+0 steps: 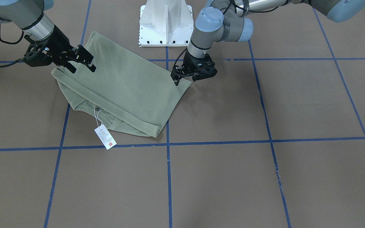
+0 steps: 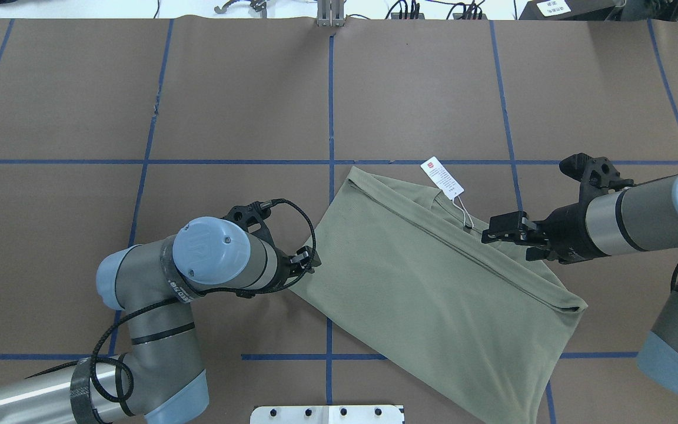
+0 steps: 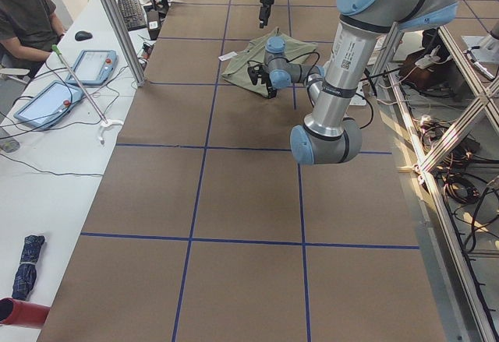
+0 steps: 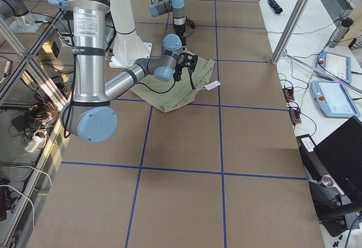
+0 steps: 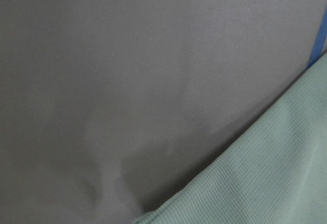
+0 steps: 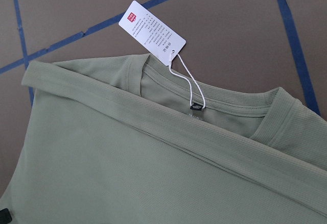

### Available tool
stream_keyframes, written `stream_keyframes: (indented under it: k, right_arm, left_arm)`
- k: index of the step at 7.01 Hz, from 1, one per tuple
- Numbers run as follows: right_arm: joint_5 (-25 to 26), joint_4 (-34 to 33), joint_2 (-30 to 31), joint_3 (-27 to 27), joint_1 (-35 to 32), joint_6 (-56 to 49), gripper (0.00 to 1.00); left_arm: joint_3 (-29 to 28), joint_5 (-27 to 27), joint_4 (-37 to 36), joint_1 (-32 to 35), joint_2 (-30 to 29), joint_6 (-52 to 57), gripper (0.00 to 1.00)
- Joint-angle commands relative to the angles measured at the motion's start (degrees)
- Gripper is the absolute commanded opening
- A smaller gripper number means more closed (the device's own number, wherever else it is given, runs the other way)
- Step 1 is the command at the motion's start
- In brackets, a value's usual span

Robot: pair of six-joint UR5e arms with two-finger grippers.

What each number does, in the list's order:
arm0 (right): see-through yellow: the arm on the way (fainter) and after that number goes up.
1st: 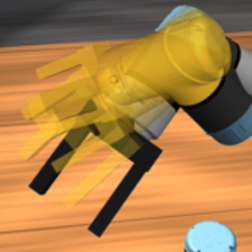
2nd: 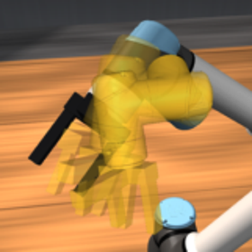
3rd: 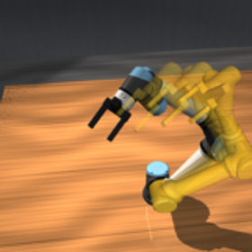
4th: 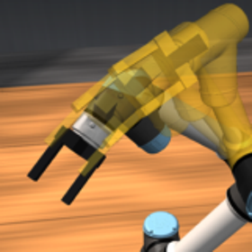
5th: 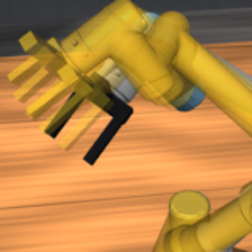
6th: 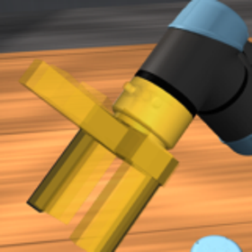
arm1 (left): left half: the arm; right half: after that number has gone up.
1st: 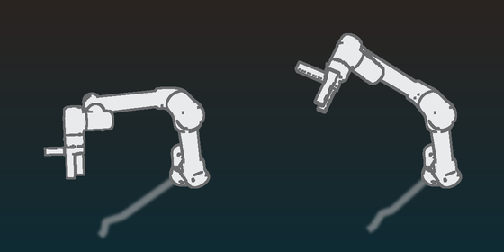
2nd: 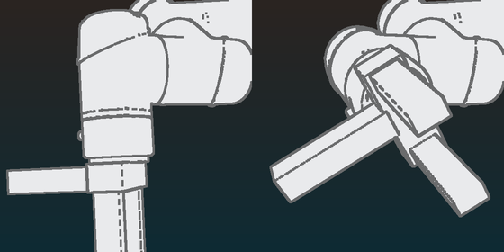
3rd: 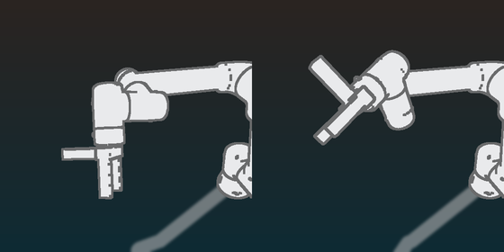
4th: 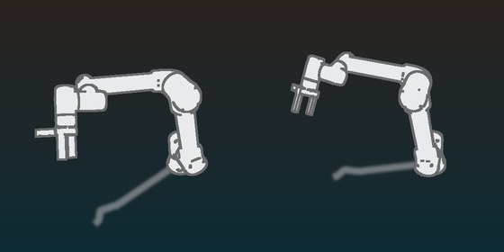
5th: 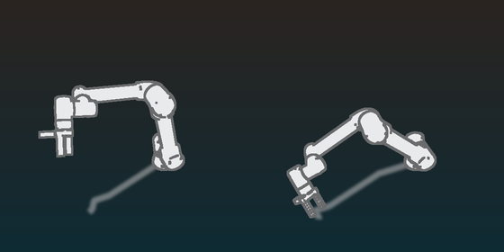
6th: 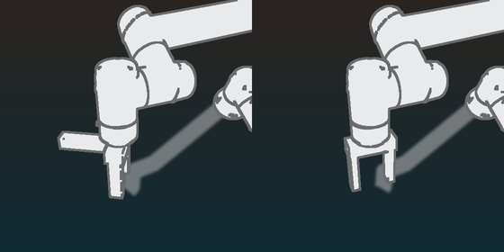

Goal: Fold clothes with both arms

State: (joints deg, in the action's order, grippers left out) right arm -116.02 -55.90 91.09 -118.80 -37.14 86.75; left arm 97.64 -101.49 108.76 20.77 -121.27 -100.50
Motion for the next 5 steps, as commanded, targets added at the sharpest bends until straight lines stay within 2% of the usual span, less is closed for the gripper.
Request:
stream_keyframes:
  k: [1,3,4,5]
  right_arm:
    - [0.0,0.0,0.0,0.2,0.0,0.0,1.00]
    - [0.0,0.0,0.0,0.2,0.0,0.0,1.00]
    - [0.0,0.0,0.0,0.3,0.0,0.0,1.00]
    - [0.0,0.0,0.0,0.3,0.0,0.0,1.00]
  left_arm:
    - [-0.7,0.1,0.2,-0.1,0.1,0.0,0.63]
    - [-0.6,1.5,0.4,0.1,0.1,1.0,0.17]
    - [-0.2,1.7,0.3,0.5,0.2,2.5,0.01]
    - [0.1,1.7,0.3,1.4,0.2,2.5,0.00]
